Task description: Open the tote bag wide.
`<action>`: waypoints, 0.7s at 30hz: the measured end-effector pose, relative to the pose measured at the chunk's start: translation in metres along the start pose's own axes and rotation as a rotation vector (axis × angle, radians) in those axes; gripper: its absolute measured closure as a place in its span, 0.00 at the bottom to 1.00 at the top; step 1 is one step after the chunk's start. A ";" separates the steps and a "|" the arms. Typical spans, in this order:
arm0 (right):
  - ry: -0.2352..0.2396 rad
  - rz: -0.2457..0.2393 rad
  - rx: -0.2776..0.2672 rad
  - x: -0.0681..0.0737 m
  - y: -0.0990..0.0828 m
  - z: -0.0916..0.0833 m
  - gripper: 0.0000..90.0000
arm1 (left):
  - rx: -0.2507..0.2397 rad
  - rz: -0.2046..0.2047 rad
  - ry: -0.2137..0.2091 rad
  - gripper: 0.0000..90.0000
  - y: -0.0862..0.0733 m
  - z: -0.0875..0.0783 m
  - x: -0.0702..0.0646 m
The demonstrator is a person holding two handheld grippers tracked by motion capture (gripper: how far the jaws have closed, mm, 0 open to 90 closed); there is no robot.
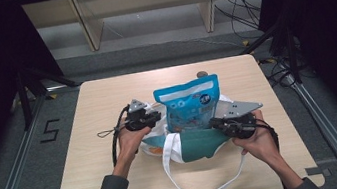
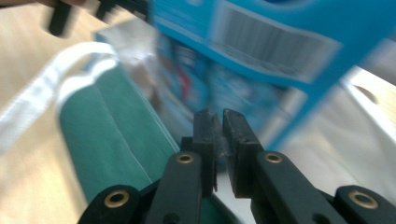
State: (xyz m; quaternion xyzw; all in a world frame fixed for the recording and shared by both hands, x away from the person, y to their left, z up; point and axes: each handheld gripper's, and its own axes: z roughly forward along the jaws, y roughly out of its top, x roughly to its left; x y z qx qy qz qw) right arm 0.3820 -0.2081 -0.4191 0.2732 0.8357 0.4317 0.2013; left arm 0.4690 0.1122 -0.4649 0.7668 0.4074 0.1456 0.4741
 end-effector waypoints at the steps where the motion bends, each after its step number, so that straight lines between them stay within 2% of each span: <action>1: 0.000 0.000 0.000 0.000 0.000 0.000 0.94 | 0.002 -0.011 0.001 0.90 -0.001 0.003 0.002; 2: 0.014 -0.036 -0.005 0.007 0.002 0.002 0.95 | 0.032 -0.005 0.003 0.90 -0.004 0.006 0.005; 4: 0.033 -0.041 -0.002 0.010 0.002 0.003 0.95 | 0.039 -0.005 0.016 0.91 -0.005 0.008 0.006; 5: 0.091 -0.092 0.015 0.018 -0.001 0.007 0.98 | 0.053 -0.006 0.033 0.92 -0.006 0.011 0.008; 8: 0.104 -0.141 0.098 0.028 -0.014 0.016 1.00 | 0.095 -0.005 0.046 0.95 -0.011 0.018 0.012; 9: 0.104 -0.141 0.098 0.028 -0.014 0.016 1.00 | 0.095 -0.005 0.046 0.96 -0.011 0.018 0.012; 10: 0.116 -0.130 0.158 0.031 -0.028 0.023 1.00 | 0.118 0.015 0.048 0.97 -0.012 0.021 0.013; 11: 0.116 -0.130 0.158 0.031 -0.028 0.023 1.00 | 0.136 0.023 0.048 0.97 -0.014 0.025 0.013; 12: 0.112 -0.130 0.208 0.033 -0.046 0.034 1.00 | 0.194 0.072 0.063 0.98 -0.017 0.033 0.013; 13: 0.112 -0.130 0.208 0.033 -0.046 0.034 1.00 | 0.194 0.072 0.063 0.99 -0.017 0.033 0.013; 15: 0.122 -0.118 0.280 0.037 -0.065 0.046 1.00 | 0.208 0.077 0.070 0.99 -0.021 0.041 0.012; 16: 0.131 -0.096 0.255 0.036 -0.070 0.045 1.00 | 0.206 0.075 0.076 0.99 -0.022 0.042 0.012; 17: 0.131 -0.090 0.244 0.036 -0.071 0.046 1.00 | 0.218 0.059 0.059 0.99 -0.021 0.043 0.013; 20: 0.126 -0.104 0.258 0.037 -0.069 0.045 1.00 | 0.204 0.040 0.061 0.98 -0.018 0.036 0.011; 21: 0.127 -0.093 0.270 0.037 -0.065 0.043 1.00 | 0.199 0.037 0.058 0.93 -0.015 0.032 0.011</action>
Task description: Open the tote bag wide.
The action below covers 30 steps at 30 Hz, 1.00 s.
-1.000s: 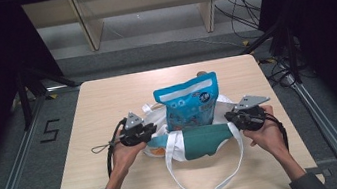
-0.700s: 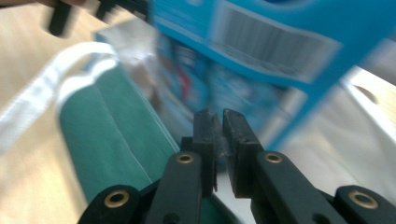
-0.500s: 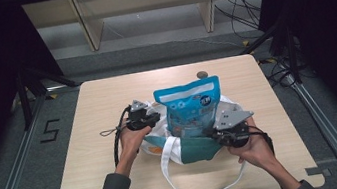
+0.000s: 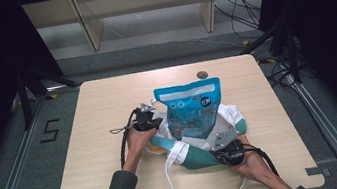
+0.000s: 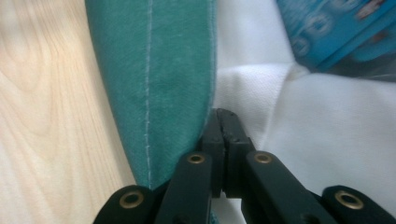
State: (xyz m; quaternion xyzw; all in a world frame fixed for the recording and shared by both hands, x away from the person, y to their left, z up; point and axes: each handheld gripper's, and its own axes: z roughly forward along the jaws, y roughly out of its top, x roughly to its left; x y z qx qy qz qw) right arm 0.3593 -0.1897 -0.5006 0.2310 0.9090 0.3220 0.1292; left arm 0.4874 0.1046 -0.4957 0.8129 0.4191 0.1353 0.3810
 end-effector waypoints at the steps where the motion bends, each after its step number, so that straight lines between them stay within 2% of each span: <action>1: -0.002 -0.004 -0.007 -0.003 0.002 -0.004 0.99 | -0.029 0.001 0.017 0.91 0.000 -0.007 -0.002; 2: -0.014 -0.002 -0.044 -0.005 0.006 -0.010 0.97 | -0.088 -0.039 0.013 0.88 0.001 -0.012 -0.006; 3: -0.017 0.007 -0.079 -0.009 0.010 -0.019 0.96 | -0.120 -0.047 0.003 0.88 0.002 -0.022 -0.008; 5: -0.016 0.031 -0.154 -0.015 0.018 -0.042 0.95 | -0.138 -0.006 0.011 0.87 0.004 -0.038 -0.012; 6: -0.030 0.038 -0.243 -0.023 0.024 -0.065 0.94 | -0.151 0.005 0.010 0.89 0.004 -0.046 -0.015; 7: -0.030 0.038 -0.243 -0.023 0.024 -0.065 0.94 | -0.164 0.001 -0.006 0.89 0.002 -0.052 -0.018; 8: -0.038 0.054 -0.268 -0.026 0.026 -0.075 0.94 | -0.193 -0.015 -0.028 0.91 0.000 -0.056 -0.023; 9: -0.057 0.070 -0.285 -0.028 0.028 -0.083 0.94 | -0.207 -0.017 -0.078 0.92 -0.004 -0.061 -0.028; 10: -0.109 0.056 -0.299 -0.034 0.030 -0.091 0.94 | -0.205 -0.013 -0.099 0.94 -0.006 -0.064 -0.032; 11: -0.132 0.052 -0.293 -0.038 0.031 -0.095 0.94 | -0.202 0.004 -0.108 0.95 -0.009 -0.066 -0.039; 12: -0.184 0.057 -0.274 -0.045 0.032 -0.100 0.94 | -0.190 0.020 -0.112 0.95 -0.011 -0.067 -0.044; 13: -0.212 0.060 -0.264 -0.049 0.033 -0.101 0.93 | -0.188 0.032 -0.116 0.95 -0.013 -0.067 -0.048; 15: -0.253 0.090 -0.257 -0.061 0.034 -0.099 0.92 | -0.185 0.030 -0.152 0.96 -0.017 -0.068 -0.056; 16: -0.272 0.079 -0.251 -0.067 0.035 -0.097 0.91 | -0.180 0.035 -0.167 0.96 -0.018 -0.068 -0.060; 18: -0.256 0.082 -0.211 -0.074 0.036 -0.090 0.87 | -0.170 0.082 -0.175 0.96 -0.021 -0.068 -0.067; 19: -0.235 0.078 -0.172 -0.076 0.037 -0.082 0.81 | -0.176 0.076 -0.173 0.96 -0.022 -0.067 -0.069; 20: -0.226 0.067 -0.140 -0.077 0.037 -0.077 0.78 | -0.167 0.069 -0.202 0.96 -0.023 -0.067 -0.071; 21: -0.235 0.054 -0.121 -0.078 0.038 -0.071 0.78 | -0.168 0.048 -0.210 0.96 -0.024 -0.065 -0.075; 22: -0.255 0.056 -0.114 -0.079 0.039 -0.064 0.81 | -0.160 0.060 -0.216 0.96 -0.024 -0.064 -0.076; 23: -0.252 0.037 -0.096 -0.081 0.040 -0.061 0.87 | -0.153 0.081 -0.196 0.96 -0.024 -0.063 -0.079; 24: -0.263 0.032 -0.091 -0.083 0.042 -0.059 0.94 | -0.120 0.146 -0.167 0.97 -0.025 -0.062 -0.080; 25: -0.283 0.039 -0.107 -0.088 0.044 -0.057 0.97 | -0.104 0.168 -0.149 0.97 -0.027 -0.059 -0.082; 26: -0.302 0.061 -0.123 -0.093 0.046 -0.057 0.97 | -0.089 0.197 -0.141 0.98 -0.030 -0.056 -0.084; 28: -0.337 0.136 -0.188 -0.113 0.050 -0.055 0.98 | -0.058 0.223 -0.144 0.99 -0.039 -0.049 -0.088; 29: -0.368 0.157 -0.194 -0.122 0.051 -0.051 0.98 | -0.035 0.233 -0.141 0.99 -0.043 -0.046 -0.090; 30: -0.378 0.165 -0.171 -0.129 0.051 -0.044 0.98 | -0.015 0.251 -0.135 0.99 -0.046 -0.044 -0.091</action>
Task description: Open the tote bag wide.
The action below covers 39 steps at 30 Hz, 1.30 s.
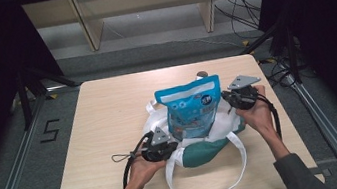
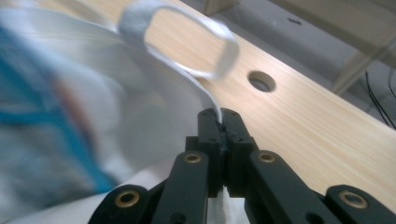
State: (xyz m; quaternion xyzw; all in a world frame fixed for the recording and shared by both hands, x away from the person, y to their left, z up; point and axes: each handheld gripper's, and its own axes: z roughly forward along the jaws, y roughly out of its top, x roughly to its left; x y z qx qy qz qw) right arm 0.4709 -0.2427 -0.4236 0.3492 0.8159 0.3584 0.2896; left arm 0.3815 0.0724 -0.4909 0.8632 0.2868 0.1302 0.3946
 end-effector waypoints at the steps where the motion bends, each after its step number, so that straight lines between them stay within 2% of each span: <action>1: -0.018 -0.004 0.028 -0.001 -0.004 0.013 0.98 | 0.016 0.017 0.005 0.99 -0.002 0.002 -0.002; 2: -0.019 -0.012 0.082 -0.001 -0.010 0.027 0.98 | 0.023 0.035 0.013 0.99 -0.003 0.004 -0.004; 4: 0.006 0.034 0.165 -0.002 -0.027 0.054 0.98 | 0.028 0.057 0.031 0.99 -0.006 0.008 -0.006; 5: 0.021 0.069 0.176 -0.005 -0.035 0.063 0.98 | 0.022 0.046 0.026 0.99 -0.007 0.009 -0.006; 6: 0.035 0.111 0.156 -0.007 -0.040 0.068 0.98 | 0.024 0.039 0.016 0.99 -0.008 0.008 -0.007; 7: 0.056 0.132 0.158 -0.011 -0.042 0.068 0.98 | 0.017 0.033 0.012 0.99 -0.009 0.008 -0.007; 8: 0.070 0.135 0.164 -0.013 -0.042 0.067 0.98 | 0.012 0.027 0.013 0.99 -0.009 0.008 -0.008; 9: 0.071 0.138 0.166 -0.013 -0.042 0.067 0.98 | 0.023 0.043 0.023 0.99 -0.009 0.008 -0.007; 10: 0.063 0.119 0.163 -0.013 -0.042 0.068 0.98 | 0.020 0.041 0.023 0.99 -0.008 0.008 -0.007; 12: 0.050 0.118 0.157 -0.010 -0.042 0.067 0.96 | 0.012 0.029 0.027 0.99 -0.008 0.005 -0.007; 13: 0.042 0.117 0.142 -0.011 -0.043 0.066 0.92 | 0.002 0.026 0.023 0.99 -0.007 0.003 -0.006; 14: 0.040 0.128 0.111 -0.013 -0.044 0.064 0.83 | -0.023 0.000 0.015 0.98 -0.006 0.001 -0.005; 15: 0.031 0.171 0.106 -0.015 -0.046 0.060 0.74 | -0.054 -0.028 0.000 0.96 -0.002 -0.005 -0.003; 16: 0.025 0.198 0.113 -0.020 -0.046 0.054 0.68 | -0.071 -0.038 0.000 0.93 0.001 -0.009 -0.001; 17: 0.033 0.205 0.103 -0.023 -0.044 0.050 0.66 | -0.108 -0.070 -0.007 0.91 0.005 -0.014 0.001; 18: 0.039 0.216 0.086 -0.025 -0.042 0.042 0.65 | -0.148 -0.077 -0.002 0.91 0.010 -0.020 0.005; 19: 0.028 0.213 0.066 -0.026 -0.037 0.031 0.64 | -0.163 -0.093 0.003 0.91 0.013 -0.026 0.007; 21: 0.024 0.167 0.047 -0.024 -0.030 0.014 0.63 | -0.188 -0.089 0.025 0.90 0.018 -0.033 0.013; 23: 0.006 0.153 0.022 -0.022 -0.025 -0.003 0.63 | -0.201 -0.099 0.043 0.91 0.022 -0.037 0.022; 24: 0.015 0.160 -0.003 -0.017 -0.022 -0.012 0.63 | -0.207 -0.121 0.064 0.91 0.023 -0.038 0.029; 26: 0.044 0.127 -0.028 -0.007 -0.018 -0.030 0.64 | -0.216 -0.152 0.083 0.91 0.024 -0.035 0.040; 27: 0.069 0.115 -0.033 -0.001 -0.017 -0.038 0.64 | -0.226 -0.185 0.096 0.91 0.024 -0.031 0.049; 28: 0.119 0.115 -0.043 0.010 -0.016 -0.049 0.66 | -0.226 -0.195 0.101 0.92 0.025 -0.027 0.053; 29: 0.149 0.133 -0.047 0.017 -0.017 -0.054 0.67 | -0.217 -0.200 0.106 0.92 0.025 -0.024 0.056; 30: 0.174 0.131 -0.058 0.024 -0.018 -0.056 0.67 | -0.206 -0.201 0.126 0.92 0.025 -0.019 0.059; 31: 0.230 0.067 -0.054 0.041 -0.020 -0.059 0.69 | -0.198 -0.209 0.125 0.91 0.026 -0.015 0.060; 32: 0.230 0.067 -0.054 0.041 -0.020 -0.059 0.69 | -0.191 -0.195 0.126 0.91 0.027 -0.011 0.060; 35: 0.306 0.056 -0.027 0.065 -0.026 -0.059 0.70 | -0.170 -0.161 0.166 0.92 0.031 0.001 0.061; 36: 0.318 0.043 -0.032 0.068 -0.028 -0.057 0.72 | -0.167 -0.160 0.184 0.93 0.032 0.006 0.064; 37: 0.340 0.027 -0.028 0.076 -0.032 -0.054 0.75 | -0.169 -0.177 0.180 0.93 0.032 0.010 0.067; 38: 0.344 0.021 -0.010 0.081 -0.035 -0.053 0.79 | -0.180 -0.202 0.175 0.94 0.032 0.014 0.069; 39: 0.333 -0.003 -0.007 0.084 -0.037 -0.051 0.82 | -0.155 -0.204 0.178 0.94 0.031 0.018 0.074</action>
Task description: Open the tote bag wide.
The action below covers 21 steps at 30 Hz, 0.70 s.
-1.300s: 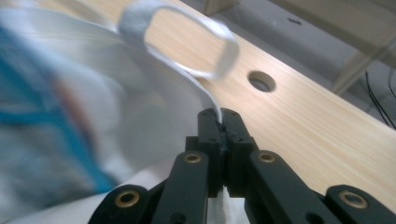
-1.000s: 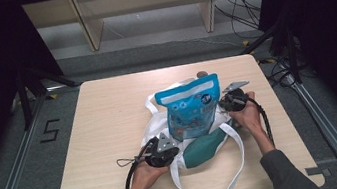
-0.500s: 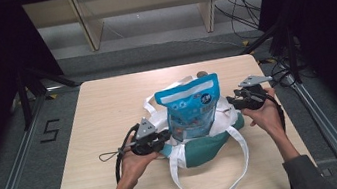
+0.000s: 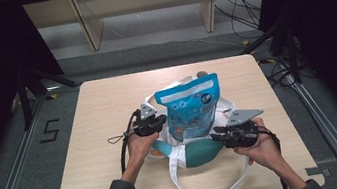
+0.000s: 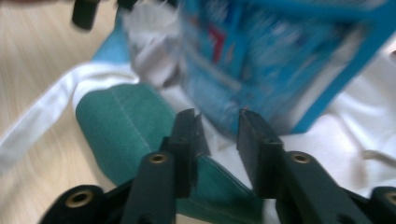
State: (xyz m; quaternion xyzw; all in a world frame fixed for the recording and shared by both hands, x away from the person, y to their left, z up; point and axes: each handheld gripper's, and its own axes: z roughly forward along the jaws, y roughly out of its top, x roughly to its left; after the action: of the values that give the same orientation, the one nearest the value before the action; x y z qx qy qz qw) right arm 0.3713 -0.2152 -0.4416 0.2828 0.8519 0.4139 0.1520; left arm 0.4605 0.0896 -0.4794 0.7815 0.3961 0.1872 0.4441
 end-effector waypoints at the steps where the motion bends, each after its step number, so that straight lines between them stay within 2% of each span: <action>1: -0.004 -0.034 0.028 0.001 -0.003 0.003 0.87 | 0.002 -0.012 -0.004 0.95 -0.002 0.004 0.002; 2: 0.004 -0.035 0.051 0.001 -0.005 0.004 0.89 | 0.022 -0.037 0.002 0.95 -0.007 0.010 0.004; 3: 0.001 -0.030 0.070 0.000 -0.009 0.008 0.92 | 0.048 -0.037 0.003 0.96 -0.014 0.017 0.009; 4: 0.001 -0.029 0.107 0.000 -0.016 0.013 0.94 | 0.063 -0.063 -0.006 0.97 -0.018 0.021 0.012; 5: -0.008 -0.027 0.106 0.000 -0.022 0.020 0.95 | 0.083 -0.089 -0.022 0.97 -0.023 0.024 0.016; 6: -0.007 -0.034 0.145 0.001 -0.029 0.026 0.95 | 0.091 -0.098 -0.041 0.98 -0.026 0.026 0.020; 7: -0.010 -0.029 0.180 0.005 -0.038 0.035 0.97 | 0.080 -0.119 -0.036 0.98 -0.028 0.026 0.020; 8: -0.002 -0.039 0.195 0.008 -0.043 0.041 0.99 | 0.090 -0.090 -0.032 0.98 -0.027 0.026 0.018; 10: -0.018 -0.064 0.212 0.011 -0.043 0.043 0.99 | 0.124 -0.023 -0.010 0.98 -0.025 0.025 0.015; 13: -0.017 -0.047 0.217 0.014 -0.043 0.042 0.98 | 0.077 -0.074 -0.022 0.95 -0.023 0.022 0.014; 17: -0.015 -0.058 0.209 0.012 -0.040 0.038 0.93 | 0.008 -0.097 -0.036 0.89 -0.012 0.004 0.009; 19: -0.022 -0.051 0.172 0.009 -0.036 0.030 0.89 | -0.018 -0.084 -0.047 0.87 -0.006 -0.007 0.007; 21: -0.027 -0.043 0.120 0.004 -0.031 0.022 0.87 | -0.056 -0.111 -0.061 0.84 -0.001 -0.015 0.005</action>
State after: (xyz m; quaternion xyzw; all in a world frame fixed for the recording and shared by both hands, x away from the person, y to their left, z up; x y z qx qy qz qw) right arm 0.3683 -0.2146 -0.4794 0.2786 0.8789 0.3548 0.1549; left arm 0.4536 0.1025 -0.4728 0.7510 0.4196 0.1494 0.4875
